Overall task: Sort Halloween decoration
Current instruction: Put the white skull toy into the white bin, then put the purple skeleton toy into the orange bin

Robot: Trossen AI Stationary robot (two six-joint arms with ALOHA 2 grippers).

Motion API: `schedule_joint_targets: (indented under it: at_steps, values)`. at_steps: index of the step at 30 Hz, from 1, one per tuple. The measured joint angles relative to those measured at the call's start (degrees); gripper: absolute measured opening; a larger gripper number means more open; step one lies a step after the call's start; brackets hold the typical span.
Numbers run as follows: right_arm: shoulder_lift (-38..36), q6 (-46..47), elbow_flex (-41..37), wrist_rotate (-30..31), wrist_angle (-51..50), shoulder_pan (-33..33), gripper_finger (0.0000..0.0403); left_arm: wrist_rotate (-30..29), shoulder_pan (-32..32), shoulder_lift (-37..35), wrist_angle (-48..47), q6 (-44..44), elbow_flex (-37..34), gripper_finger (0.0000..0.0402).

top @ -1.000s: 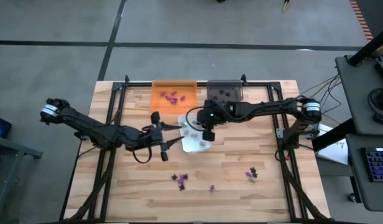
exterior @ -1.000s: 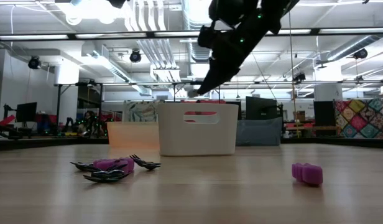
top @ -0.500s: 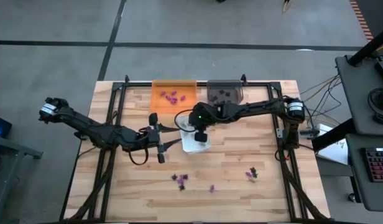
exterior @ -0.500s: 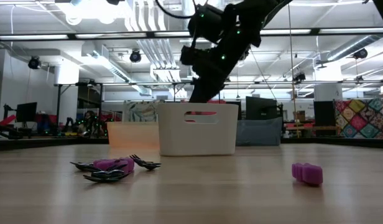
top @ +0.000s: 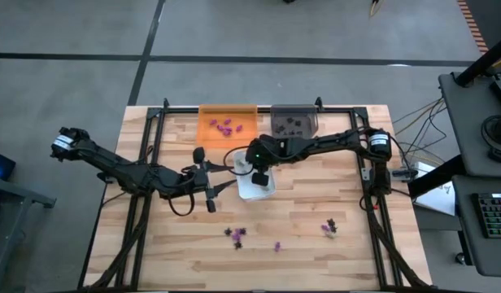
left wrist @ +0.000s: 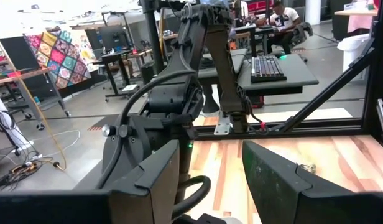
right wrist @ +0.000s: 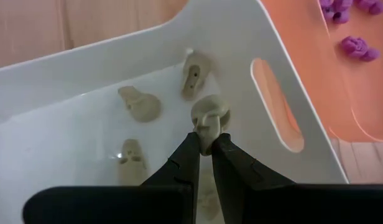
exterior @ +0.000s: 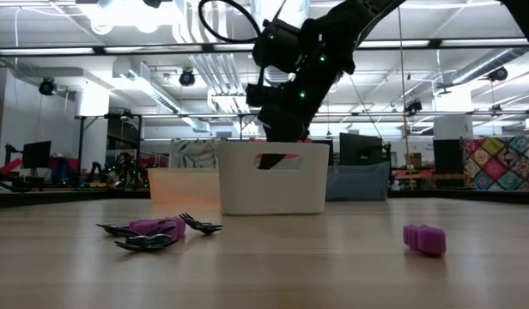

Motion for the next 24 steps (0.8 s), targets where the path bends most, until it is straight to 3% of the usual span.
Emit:
schedule_joint_targets:
  at_steps: [7,17,24]
  values:
    - [0.0,1.1,0.0,-0.1,0.0,0.0,0.0048,0.0,0.0,0.0,-0.8,-0.9,0.0,0.016]
    - [-0.1,0.3,-0.1,-0.6,0.0,0.0,0.0124,0.0,0.0,0.0,-1.5,-1.5,0.0,0.016]
    - [-3.0,-0.5,0.2,-1.0,-2.6,0.3,0.0141,0.1,-0.1,0.0,-8.7,-7.8,0.0,0.016]
